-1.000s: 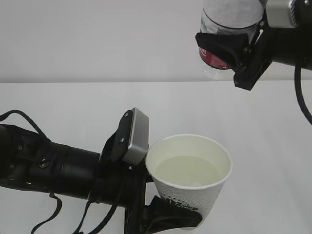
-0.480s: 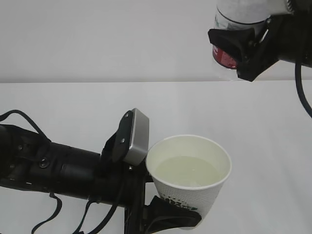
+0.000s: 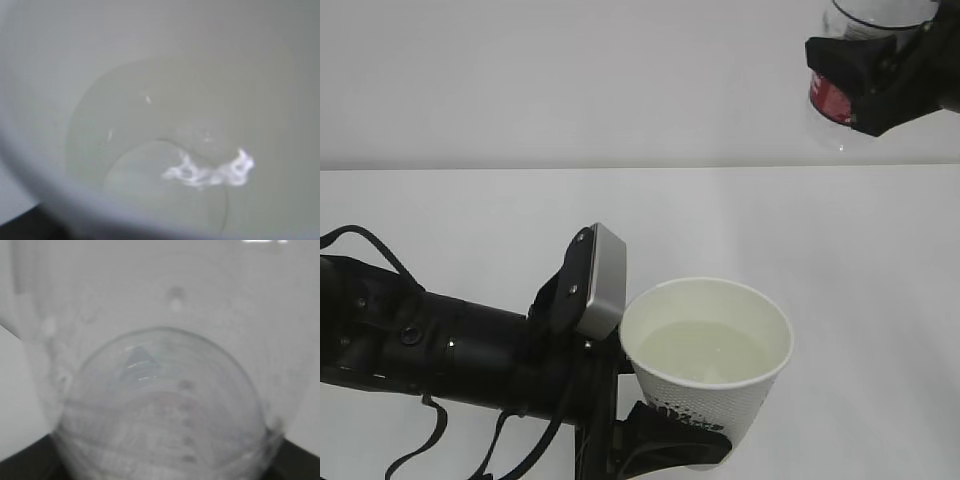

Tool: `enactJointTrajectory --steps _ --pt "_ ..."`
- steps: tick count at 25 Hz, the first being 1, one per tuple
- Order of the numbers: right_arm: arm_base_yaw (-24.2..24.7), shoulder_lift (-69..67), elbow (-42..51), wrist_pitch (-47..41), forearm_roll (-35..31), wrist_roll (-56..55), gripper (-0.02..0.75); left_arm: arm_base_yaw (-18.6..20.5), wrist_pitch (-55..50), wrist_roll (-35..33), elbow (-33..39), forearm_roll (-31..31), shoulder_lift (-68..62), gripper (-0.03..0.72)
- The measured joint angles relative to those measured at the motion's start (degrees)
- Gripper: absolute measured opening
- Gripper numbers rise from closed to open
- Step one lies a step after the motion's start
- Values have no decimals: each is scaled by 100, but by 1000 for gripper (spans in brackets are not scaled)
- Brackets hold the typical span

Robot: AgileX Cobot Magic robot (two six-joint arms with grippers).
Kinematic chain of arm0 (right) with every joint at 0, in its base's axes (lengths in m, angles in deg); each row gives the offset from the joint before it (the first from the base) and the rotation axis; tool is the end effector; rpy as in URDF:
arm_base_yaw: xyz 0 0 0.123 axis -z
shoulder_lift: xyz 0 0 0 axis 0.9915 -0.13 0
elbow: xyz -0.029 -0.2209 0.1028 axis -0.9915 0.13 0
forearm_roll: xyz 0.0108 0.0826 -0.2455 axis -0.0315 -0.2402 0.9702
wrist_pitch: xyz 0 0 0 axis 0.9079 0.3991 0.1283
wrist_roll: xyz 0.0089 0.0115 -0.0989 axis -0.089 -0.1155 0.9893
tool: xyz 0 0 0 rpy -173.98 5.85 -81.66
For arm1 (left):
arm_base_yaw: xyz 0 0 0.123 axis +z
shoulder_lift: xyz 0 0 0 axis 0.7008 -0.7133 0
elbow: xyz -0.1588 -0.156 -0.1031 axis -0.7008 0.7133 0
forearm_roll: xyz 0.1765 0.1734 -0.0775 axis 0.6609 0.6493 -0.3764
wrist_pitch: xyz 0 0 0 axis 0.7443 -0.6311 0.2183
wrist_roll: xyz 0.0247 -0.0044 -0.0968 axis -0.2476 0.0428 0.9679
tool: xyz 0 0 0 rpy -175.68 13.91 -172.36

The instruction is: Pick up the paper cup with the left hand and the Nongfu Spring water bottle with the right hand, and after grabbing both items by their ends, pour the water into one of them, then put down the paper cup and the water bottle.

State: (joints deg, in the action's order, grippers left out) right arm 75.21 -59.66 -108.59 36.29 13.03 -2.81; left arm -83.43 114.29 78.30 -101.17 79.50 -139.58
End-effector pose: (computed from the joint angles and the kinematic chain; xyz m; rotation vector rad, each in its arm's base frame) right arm 0.3028 0.0728 0.2585 -0.6744 1.5311 0.0860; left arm 0.1915 -0.2499 0.0968 1.4127 1.5482 -1.0992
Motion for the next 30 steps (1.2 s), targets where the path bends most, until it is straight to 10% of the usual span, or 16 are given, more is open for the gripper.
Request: enactJointTrajectory --steps 15,30 --pt "405 0 708 317 -648 50 485 0 0 0 0 -47 0 501" --pt "418 0 2089 1093 -3230 1538 485 0 0 0 0 -47 0 501"
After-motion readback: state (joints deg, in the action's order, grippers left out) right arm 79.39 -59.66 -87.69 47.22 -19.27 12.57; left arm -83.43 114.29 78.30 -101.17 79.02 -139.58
